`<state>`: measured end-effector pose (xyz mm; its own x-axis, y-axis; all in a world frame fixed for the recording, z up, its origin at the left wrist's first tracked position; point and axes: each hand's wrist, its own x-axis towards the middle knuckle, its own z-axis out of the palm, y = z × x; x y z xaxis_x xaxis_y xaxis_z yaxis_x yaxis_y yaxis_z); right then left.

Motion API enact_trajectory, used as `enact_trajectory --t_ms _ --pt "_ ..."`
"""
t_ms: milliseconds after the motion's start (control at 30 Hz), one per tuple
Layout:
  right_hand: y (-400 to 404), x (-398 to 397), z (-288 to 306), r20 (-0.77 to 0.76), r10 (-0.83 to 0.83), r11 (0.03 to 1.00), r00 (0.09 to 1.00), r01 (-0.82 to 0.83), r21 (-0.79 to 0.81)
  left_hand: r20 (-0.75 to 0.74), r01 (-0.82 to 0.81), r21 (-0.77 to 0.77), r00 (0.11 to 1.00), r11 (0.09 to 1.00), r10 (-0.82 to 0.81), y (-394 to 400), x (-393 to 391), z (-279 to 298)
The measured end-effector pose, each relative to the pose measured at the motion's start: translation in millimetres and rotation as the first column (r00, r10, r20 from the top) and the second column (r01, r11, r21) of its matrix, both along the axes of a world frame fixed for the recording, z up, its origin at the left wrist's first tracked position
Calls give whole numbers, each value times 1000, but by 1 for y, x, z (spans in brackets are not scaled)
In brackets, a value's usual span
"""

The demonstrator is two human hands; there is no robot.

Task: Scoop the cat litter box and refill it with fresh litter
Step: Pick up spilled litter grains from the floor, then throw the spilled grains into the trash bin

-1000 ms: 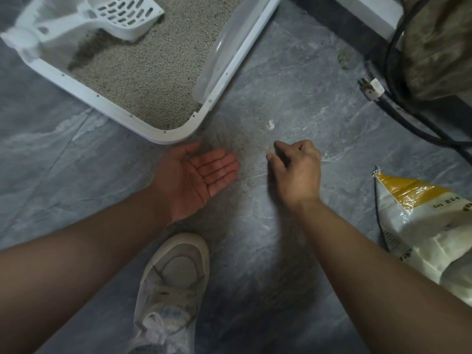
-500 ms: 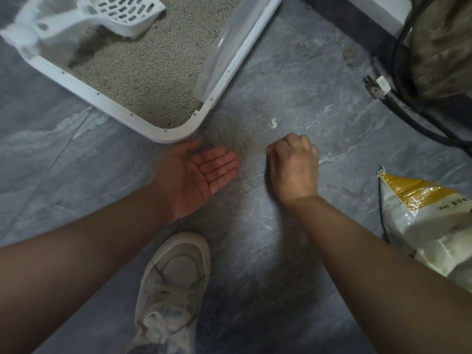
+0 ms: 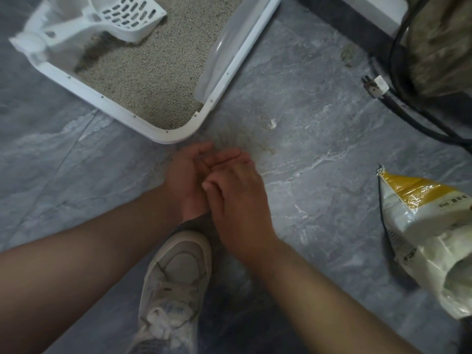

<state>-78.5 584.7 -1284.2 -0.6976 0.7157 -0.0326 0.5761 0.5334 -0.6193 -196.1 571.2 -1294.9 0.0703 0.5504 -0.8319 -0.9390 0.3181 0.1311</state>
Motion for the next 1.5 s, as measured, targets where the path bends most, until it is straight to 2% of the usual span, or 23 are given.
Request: enact_trajectory --t_ms 67,200,400,633,933,1100,1267,1367,1500 --pt "-2 2 -2 11 -31 999 999 30 22 19 -1 16 1000 1000 0 1 2 5" --pt "3 8 5 -65 -94 994 993 97 49 22 7 30 1000 1000 -8 1 7 14" --pt "7 21 17 -141 -74 995 987 82 50 17 8 83 1000 996 -9 1 16 22" --pt "11 33 30 -130 -121 984 984 137 117 1 34 89 999 995 -35 -4 25 27" --pt "20 57 55 -154 -236 972 960 235 -21 -64 -10 82 998 997 16 -8 38 28" --pt "36 78 64 -21 -313 947 950 310 -80 -62 -63 55 996 996 67 -6 36 43" --pt "52 82 131 64 -353 920 934 359 -161 -73 -102 42 992 994 105 10 21 118" --pt "57 71 204 100 -339 913 935 353 -203 -83 -116 42 989 992 119 16 9 194" --pt "59 45 325 39 -339 932 940 341 -121 -86 -166 52 982 985 170 13 -15 320"
